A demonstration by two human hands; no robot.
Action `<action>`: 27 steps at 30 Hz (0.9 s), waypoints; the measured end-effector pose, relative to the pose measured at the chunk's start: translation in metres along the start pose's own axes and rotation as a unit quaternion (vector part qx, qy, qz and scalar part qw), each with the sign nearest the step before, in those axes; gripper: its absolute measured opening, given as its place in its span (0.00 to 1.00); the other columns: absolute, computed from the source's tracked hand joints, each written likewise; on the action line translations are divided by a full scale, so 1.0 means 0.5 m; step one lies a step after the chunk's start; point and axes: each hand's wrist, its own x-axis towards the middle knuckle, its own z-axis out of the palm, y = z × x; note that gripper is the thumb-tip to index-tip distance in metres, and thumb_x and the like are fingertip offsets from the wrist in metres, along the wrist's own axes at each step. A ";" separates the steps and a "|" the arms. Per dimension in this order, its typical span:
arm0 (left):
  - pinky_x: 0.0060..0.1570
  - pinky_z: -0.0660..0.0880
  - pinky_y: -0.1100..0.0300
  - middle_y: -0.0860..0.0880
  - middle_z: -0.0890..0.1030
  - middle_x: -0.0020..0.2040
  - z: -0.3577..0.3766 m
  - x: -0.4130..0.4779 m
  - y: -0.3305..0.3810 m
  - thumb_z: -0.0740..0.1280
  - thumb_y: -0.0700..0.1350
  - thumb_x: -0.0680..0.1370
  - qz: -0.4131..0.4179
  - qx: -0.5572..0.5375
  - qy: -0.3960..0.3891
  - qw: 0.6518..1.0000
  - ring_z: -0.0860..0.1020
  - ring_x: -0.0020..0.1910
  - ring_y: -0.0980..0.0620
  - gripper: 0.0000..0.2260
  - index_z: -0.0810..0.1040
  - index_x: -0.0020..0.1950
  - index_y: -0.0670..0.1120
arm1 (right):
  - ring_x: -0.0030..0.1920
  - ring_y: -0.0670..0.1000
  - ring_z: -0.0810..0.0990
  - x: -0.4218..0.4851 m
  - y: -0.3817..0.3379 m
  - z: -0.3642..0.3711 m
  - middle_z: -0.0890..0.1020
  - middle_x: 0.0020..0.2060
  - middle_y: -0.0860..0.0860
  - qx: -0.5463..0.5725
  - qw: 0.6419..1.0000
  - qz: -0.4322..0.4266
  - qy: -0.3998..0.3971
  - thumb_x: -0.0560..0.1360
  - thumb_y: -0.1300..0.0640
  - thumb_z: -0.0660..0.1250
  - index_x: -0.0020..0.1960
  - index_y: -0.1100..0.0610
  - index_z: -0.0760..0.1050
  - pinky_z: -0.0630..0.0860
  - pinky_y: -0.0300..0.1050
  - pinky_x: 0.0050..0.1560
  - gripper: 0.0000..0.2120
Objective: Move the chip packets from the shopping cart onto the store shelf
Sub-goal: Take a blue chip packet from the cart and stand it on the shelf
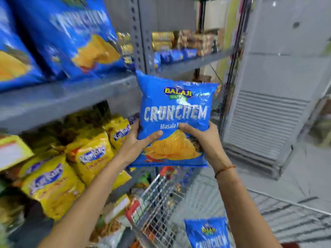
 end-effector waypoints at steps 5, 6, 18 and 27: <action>0.43 0.75 0.71 0.57 0.81 0.53 -0.109 -0.040 0.174 0.74 0.55 0.62 0.104 0.022 0.092 0.990 0.80 0.48 0.64 0.29 0.73 0.60 0.50 | 0.36 0.43 0.85 0.019 -0.158 0.129 0.86 0.33 0.44 0.051 0.994 -0.088 -0.047 0.66 0.66 0.76 0.43 0.54 0.80 0.81 0.37 0.39 0.10; 0.43 0.74 0.72 0.58 0.81 0.53 -0.134 -0.048 0.199 0.74 0.53 0.63 0.121 0.033 0.110 0.986 0.79 0.48 0.65 0.27 0.73 0.59 0.51 | 0.35 0.42 0.84 0.026 -0.178 0.159 0.86 0.32 0.43 0.059 0.991 -0.100 -0.058 0.66 0.66 0.76 0.42 0.54 0.80 0.81 0.36 0.38 0.10; 0.60 0.71 0.64 0.58 0.71 0.66 -0.438 -0.116 0.339 0.73 0.55 0.68 0.131 0.072 0.314 0.938 0.72 0.60 0.66 0.32 0.67 0.68 0.49 | 0.56 0.50 0.82 0.074 -0.323 0.534 0.82 0.57 0.49 0.050 0.964 -0.140 -0.219 0.50 0.36 0.82 0.60 0.56 0.76 0.78 0.50 0.61 0.44; 0.52 0.75 0.55 0.50 0.79 0.57 -0.549 -0.108 0.328 0.72 0.51 0.71 0.077 0.086 0.364 0.924 0.78 0.53 0.52 0.21 0.72 0.61 0.51 | 0.54 0.51 0.83 0.108 -0.294 0.670 0.85 0.49 0.48 0.027 0.948 -0.157 -0.274 0.58 0.40 0.80 0.53 0.54 0.79 0.78 0.54 0.59 0.29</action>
